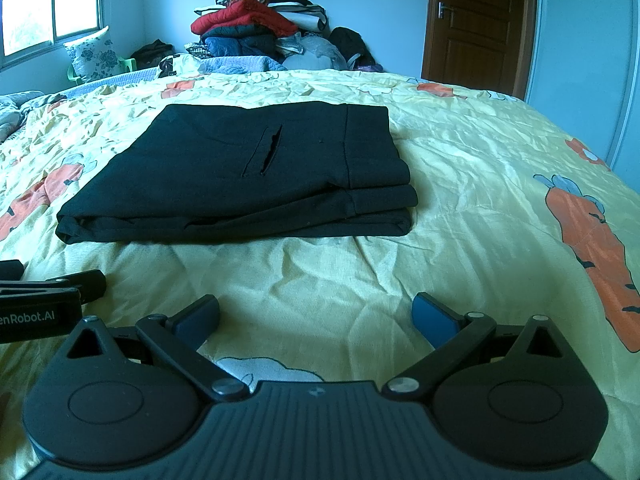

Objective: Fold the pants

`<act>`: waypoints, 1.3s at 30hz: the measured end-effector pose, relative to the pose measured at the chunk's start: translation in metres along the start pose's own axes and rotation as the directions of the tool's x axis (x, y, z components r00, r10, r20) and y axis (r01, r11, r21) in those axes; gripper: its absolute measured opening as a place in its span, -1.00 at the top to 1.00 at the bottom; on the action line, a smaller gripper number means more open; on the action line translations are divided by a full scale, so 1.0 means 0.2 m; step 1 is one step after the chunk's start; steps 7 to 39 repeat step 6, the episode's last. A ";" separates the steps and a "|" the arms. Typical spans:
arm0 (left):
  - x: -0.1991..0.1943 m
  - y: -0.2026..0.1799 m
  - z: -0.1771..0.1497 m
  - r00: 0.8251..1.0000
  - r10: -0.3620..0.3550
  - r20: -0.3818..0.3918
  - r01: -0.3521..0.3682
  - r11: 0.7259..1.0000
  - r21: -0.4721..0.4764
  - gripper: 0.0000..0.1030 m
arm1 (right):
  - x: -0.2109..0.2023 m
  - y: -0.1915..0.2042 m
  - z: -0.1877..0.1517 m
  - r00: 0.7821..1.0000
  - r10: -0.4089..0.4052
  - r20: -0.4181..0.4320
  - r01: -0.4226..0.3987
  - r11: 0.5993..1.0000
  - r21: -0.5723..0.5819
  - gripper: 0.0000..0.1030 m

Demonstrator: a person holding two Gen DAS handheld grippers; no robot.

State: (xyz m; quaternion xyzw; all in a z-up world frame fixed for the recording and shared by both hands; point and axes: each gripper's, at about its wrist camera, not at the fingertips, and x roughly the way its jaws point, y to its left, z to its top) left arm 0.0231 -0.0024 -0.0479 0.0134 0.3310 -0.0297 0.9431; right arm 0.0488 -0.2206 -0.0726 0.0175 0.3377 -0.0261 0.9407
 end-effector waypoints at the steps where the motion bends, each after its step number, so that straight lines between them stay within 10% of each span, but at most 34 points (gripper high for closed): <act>1: 0.00 0.00 0.00 1.000 0.000 0.000 0.000 1.000 0.000 -1.00 | 0.00 0.00 0.00 1.000 0.000 0.000 0.000 1.000 0.000 -1.00; 39: 0.00 0.00 0.00 1.000 0.000 0.000 0.000 1.000 0.000 -1.00 | 0.00 0.00 0.00 1.000 0.000 0.000 0.000 1.000 0.000 -1.00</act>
